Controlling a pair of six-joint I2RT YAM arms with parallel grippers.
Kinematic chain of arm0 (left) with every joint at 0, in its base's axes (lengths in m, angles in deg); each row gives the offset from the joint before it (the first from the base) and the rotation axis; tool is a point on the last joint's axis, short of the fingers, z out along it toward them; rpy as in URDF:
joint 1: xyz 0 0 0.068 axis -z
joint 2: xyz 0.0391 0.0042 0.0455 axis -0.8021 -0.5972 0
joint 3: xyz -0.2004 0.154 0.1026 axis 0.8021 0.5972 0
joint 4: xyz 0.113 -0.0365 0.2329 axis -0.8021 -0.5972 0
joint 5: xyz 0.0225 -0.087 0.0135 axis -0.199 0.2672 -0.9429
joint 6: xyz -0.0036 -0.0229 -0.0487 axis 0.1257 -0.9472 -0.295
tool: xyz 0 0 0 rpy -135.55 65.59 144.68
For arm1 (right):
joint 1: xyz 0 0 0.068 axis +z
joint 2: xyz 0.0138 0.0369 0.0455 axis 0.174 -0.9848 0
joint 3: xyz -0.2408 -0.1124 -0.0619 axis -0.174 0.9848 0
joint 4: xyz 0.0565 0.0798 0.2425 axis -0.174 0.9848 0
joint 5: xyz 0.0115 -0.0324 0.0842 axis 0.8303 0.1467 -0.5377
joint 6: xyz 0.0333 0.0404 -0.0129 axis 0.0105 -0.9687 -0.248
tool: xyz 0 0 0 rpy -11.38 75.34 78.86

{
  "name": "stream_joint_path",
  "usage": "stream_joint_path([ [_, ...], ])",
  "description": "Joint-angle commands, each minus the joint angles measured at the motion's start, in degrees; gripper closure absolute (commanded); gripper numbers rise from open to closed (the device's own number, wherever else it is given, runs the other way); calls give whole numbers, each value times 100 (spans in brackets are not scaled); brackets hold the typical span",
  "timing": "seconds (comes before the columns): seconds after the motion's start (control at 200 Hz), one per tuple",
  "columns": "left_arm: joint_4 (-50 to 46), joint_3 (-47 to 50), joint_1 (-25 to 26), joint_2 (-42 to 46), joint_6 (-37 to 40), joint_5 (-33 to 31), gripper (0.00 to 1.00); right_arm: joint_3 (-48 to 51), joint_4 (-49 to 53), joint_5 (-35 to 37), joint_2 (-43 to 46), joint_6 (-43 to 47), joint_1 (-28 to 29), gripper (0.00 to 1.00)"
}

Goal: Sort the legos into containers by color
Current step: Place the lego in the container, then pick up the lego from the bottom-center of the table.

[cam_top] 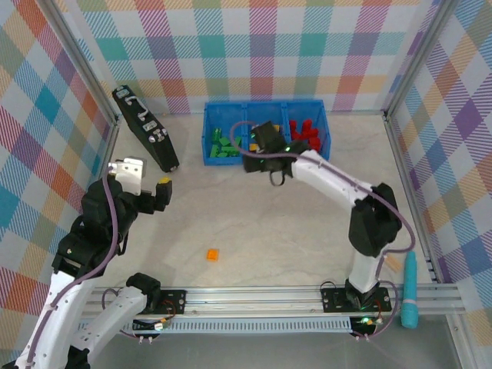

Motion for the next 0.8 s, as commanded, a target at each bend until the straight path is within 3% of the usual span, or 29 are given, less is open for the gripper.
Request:
stream_joint_path([
  [0.0,13,74,-34,136,-302,-108,0,71,696,556,-66,-2090,971,30],
  [0.115,108,267,-34,355,-424,-21,0,-197,856,179,-472,-3046,1644,28],
  [0.32,207,391,-34,863,-513,17,0,-1016,1362,-102,-1358,-3691,2379,18],
  [0.425,228,447,-25,1135,-538,5,0,-1220,1590,-244,-1709,-3977,2546,18],
  [0.59,206,497,39,1482,-540,115,0,-724,1053,-551,-1852,-4402,2734,14],
  [0.795,47,512,353,1832,-479,-193,0,-582,1057,-895,-2118,-4901,2903,13],
])
